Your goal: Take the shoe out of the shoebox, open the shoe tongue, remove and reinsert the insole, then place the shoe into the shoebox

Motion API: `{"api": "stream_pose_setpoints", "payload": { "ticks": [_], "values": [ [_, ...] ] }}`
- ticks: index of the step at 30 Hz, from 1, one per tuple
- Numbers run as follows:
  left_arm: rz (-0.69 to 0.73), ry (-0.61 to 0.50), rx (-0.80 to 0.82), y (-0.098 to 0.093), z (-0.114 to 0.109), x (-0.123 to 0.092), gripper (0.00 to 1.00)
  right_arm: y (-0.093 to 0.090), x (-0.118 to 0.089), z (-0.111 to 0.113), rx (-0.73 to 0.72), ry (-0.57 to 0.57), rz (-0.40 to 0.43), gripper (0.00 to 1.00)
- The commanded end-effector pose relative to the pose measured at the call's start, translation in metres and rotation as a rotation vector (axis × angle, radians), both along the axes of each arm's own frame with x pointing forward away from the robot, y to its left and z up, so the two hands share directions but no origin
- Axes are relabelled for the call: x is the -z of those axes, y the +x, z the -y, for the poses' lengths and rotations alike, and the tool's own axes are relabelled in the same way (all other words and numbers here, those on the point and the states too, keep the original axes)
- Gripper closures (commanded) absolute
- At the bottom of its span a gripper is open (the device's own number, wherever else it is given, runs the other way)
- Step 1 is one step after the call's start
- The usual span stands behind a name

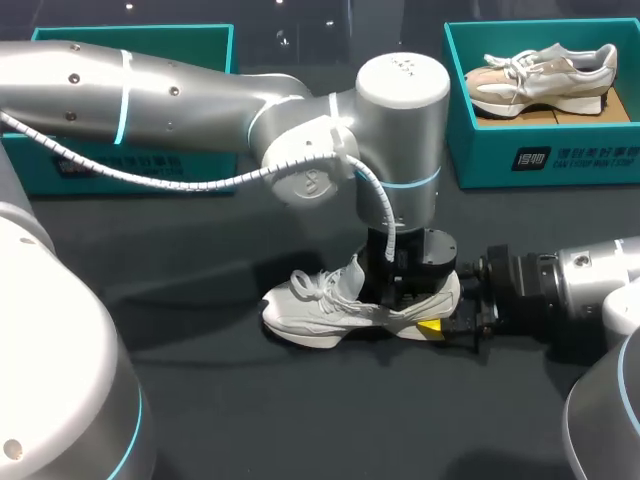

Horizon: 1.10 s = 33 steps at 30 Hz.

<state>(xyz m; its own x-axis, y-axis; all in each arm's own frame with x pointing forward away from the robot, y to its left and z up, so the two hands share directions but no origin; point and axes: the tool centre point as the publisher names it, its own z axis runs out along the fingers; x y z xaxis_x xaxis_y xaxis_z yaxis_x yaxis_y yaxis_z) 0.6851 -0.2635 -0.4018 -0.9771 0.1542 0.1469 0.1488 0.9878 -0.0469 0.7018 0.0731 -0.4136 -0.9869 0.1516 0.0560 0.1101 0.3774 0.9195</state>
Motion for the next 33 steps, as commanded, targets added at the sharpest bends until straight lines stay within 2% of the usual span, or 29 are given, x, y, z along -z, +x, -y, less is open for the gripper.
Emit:
{"api": "stream_pose_setpoints", "payload": {
  "ticks": [1, 6, 9, 11, 17, 25, 33],
  "values": [
    [0.066, 0.024, -0.018, 0.006, 0.01, 0.025, 0.62, -0.001, -0.003, -0.002, 0.001, -0.004, -0.003, 1.0],
    [0.128, 0.049, -0.042, 0.017, 0.007, 0.034, 0.72, -0.001, -0.003, -0.002, 0.001, -0.004, -0.003, 1.0],
    [0.143, 0.062, -0.053, 0.025, 0.004, 0.037, 0.91, -0.001, -0.003, -0.002, 0.001, -0.004, -0.003, 1.0],
    [0.147, 0.063, -0.06, 0.028, 0.001, 0.036, 1.0, -0.001, -0.003, -0.002, 0.001, -0.004, -0.003, 1.0],
    [0.145, 0.03, -0.08, 0.029, -0.008, 0.027, 1.0, -0.001, -0.003, -0.002, 0.001, -0.004, -0.003, 1.0],
    [0.112, -0.078, -0.131, 0.024, -0.019, 0.002, 1.0, -0.001, -0.003, -0.002, 0.001, -0.004, -0.003, 1.0],
    [0.09, -0.118, -0.166, 0.022, -0.027, -0.007, 1.0, -0.001, -0.003, -0.002, 0.001, -0.004, -0.003, 1.0]
  ]
}}
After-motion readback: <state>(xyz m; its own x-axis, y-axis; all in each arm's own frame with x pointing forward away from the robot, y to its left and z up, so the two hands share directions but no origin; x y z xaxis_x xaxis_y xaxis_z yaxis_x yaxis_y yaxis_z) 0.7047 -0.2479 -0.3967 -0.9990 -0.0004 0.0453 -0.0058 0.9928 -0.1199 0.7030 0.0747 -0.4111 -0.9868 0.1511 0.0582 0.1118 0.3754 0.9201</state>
